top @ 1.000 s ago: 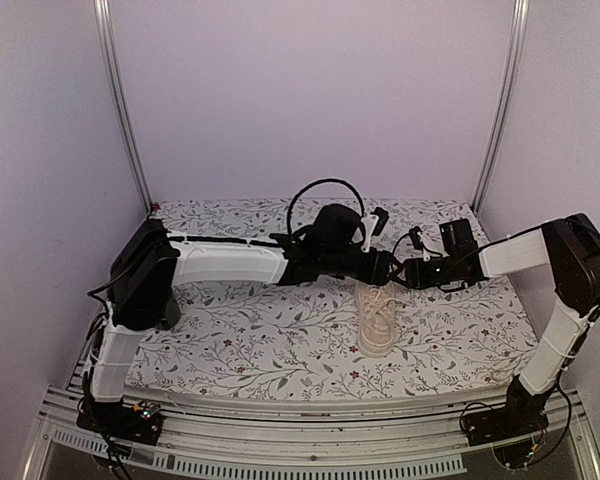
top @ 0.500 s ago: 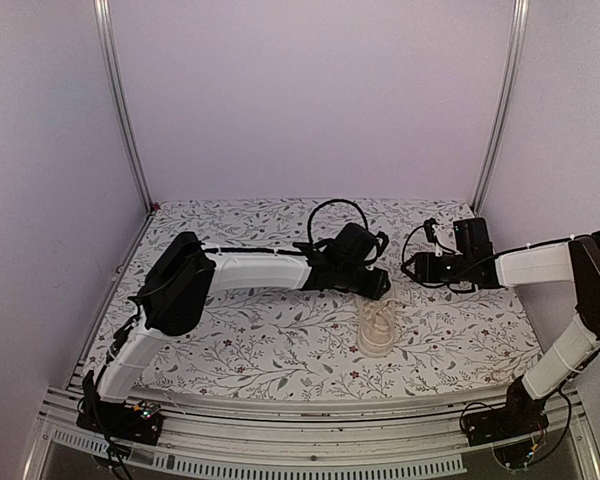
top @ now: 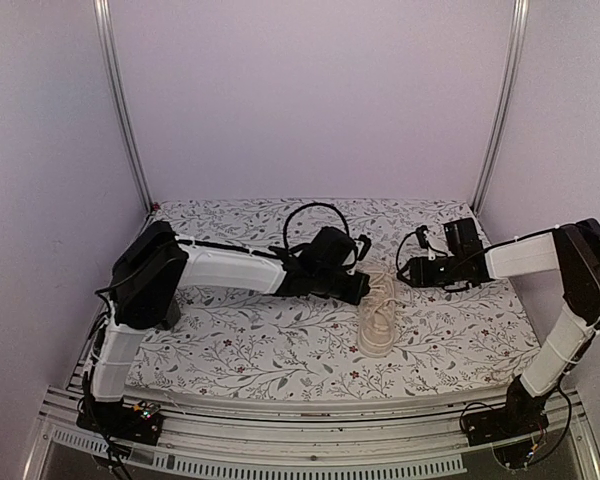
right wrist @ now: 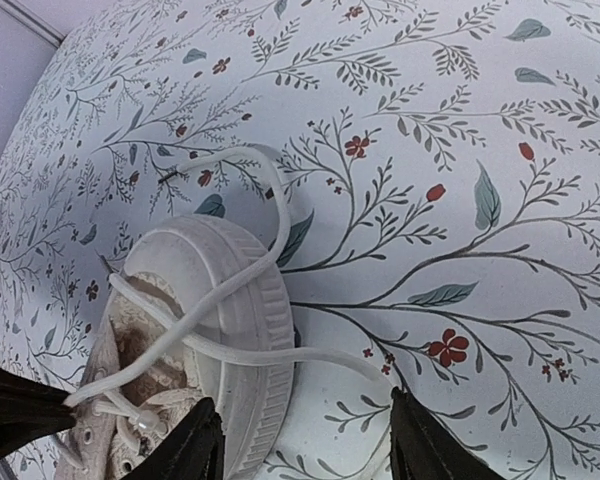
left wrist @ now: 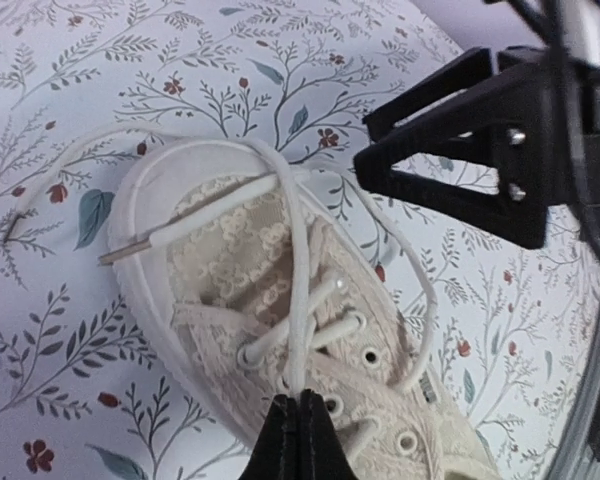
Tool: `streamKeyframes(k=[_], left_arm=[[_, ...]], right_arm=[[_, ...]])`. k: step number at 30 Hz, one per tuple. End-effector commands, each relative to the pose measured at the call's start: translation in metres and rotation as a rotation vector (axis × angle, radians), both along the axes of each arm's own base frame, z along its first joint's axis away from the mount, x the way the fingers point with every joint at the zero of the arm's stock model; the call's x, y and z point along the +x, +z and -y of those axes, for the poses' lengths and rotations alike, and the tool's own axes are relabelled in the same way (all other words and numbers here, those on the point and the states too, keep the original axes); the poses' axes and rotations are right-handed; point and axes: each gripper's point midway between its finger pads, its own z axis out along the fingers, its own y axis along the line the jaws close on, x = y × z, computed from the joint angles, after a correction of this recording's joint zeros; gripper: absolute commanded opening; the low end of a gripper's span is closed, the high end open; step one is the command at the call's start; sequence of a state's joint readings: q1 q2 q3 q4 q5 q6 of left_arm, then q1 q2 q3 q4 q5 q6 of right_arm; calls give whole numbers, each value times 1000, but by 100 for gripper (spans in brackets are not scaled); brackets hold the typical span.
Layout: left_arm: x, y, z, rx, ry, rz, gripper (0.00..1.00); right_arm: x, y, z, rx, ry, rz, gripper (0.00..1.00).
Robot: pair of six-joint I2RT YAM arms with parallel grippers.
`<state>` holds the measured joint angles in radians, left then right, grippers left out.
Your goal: Tie the shoes
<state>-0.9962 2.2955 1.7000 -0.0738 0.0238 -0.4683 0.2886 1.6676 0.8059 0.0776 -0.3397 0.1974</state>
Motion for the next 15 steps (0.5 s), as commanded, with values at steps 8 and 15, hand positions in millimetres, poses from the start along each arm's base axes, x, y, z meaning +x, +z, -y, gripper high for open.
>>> streamKeyframes(k=[8,15], left_arm=[[17,61,-22,-251,-17,-38,0],[11,55,-17,-277,-47,-71,0]], right_arm=[[9,-24,-3,-146,56,-65,57],[5,-32,-8,-181,112,-79,59]])
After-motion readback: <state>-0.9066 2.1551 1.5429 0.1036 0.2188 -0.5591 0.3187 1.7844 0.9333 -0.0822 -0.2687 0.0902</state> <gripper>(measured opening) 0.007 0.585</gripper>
